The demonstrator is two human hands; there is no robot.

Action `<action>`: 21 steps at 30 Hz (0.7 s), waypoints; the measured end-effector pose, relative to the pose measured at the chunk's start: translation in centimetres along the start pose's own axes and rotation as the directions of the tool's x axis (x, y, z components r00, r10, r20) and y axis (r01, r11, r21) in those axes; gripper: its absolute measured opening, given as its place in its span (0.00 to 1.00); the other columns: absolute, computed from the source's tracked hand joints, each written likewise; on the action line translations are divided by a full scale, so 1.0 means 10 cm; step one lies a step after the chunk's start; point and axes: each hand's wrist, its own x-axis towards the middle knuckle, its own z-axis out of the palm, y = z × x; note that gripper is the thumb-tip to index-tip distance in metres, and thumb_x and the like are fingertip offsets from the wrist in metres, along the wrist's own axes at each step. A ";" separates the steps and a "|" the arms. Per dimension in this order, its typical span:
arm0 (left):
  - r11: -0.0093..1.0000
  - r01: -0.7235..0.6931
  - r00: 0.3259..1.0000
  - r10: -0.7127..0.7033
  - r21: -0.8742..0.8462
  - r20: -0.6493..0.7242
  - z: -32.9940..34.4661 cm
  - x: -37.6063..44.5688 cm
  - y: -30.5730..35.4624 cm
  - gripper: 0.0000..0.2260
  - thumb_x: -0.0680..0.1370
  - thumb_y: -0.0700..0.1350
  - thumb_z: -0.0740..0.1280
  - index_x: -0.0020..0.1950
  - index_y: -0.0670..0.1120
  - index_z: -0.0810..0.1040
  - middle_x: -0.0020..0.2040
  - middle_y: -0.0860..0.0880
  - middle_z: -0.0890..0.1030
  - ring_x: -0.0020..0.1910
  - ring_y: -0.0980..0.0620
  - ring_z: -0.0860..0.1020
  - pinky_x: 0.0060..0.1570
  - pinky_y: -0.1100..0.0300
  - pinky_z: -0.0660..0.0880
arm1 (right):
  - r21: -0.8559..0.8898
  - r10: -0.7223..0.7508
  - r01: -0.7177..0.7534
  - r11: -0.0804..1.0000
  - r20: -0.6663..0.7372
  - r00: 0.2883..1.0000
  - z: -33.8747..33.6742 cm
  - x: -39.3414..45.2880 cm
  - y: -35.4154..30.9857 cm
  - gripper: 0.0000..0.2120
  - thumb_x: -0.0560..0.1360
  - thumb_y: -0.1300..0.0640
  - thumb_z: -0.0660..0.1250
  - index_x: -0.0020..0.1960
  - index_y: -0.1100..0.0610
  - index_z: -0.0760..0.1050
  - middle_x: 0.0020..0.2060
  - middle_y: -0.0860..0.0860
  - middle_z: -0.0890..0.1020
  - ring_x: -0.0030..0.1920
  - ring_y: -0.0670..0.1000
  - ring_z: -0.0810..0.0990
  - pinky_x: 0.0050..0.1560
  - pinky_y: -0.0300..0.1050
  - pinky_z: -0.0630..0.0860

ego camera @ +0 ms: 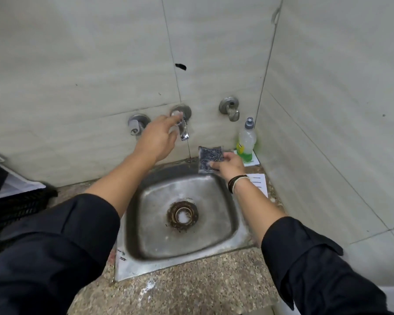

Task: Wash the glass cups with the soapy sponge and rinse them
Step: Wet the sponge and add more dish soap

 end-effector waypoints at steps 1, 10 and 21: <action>0.998 -0.028 0.999 0.027 0.060 0.019 -0.05 0.06 -0.03 0.20 0.83 0.44 0.63 0.76 0.53 0.72 0.62 0.42 0.81 0.57 0.38 0.80 0.60 0.46 0.76 | 0.015 -0.008 0.008 1.000 0.017 1.000 0.10 0.02 -0.04 0.24 0.52 0.54 0.84 0.44 0.52 0.78 0.42 0.51 0.86 0.46 0.54 0.86 0.55 0.57 0.82; 0.974 -0.163 0.986 0.168 0.157 -0.017 -0.14 0.49 0.12 0.12 0.82 0.50 0.68 0.57 0.44 0.86 0.52 0.44 0.75 0.53 0.40 0.74 0.53 0.46 0.74 | 0.107 -0.004 -0.006 0.994 0.091 0.996 0.53 -0.26 -0.47 0.14 0.67 0.70 0.77 0.44 0.55 0.78 0.44 0.56 0.85 0.45 0.57 0.86 0.42 0.47 0.82; 0.986 -0.013 1.000 0.012 0.167 0.003 -0.13 0.68 0.24 0.13 0.82 0.52 0.66 0.54 0.46 0.85 0.48 0.49 0.73 0.54 0.42 0.78 0.50 0.48 0.77 | -0.043 -0.033 0.038 0.998 0.097 0.995 0.59 -0.08 -0.25 0.21 0.54 0.55 0.79 0.46 0.46 0.81 0.42 0.49 0.87 0.45 0.54 0.86 0.54 0.58 0.82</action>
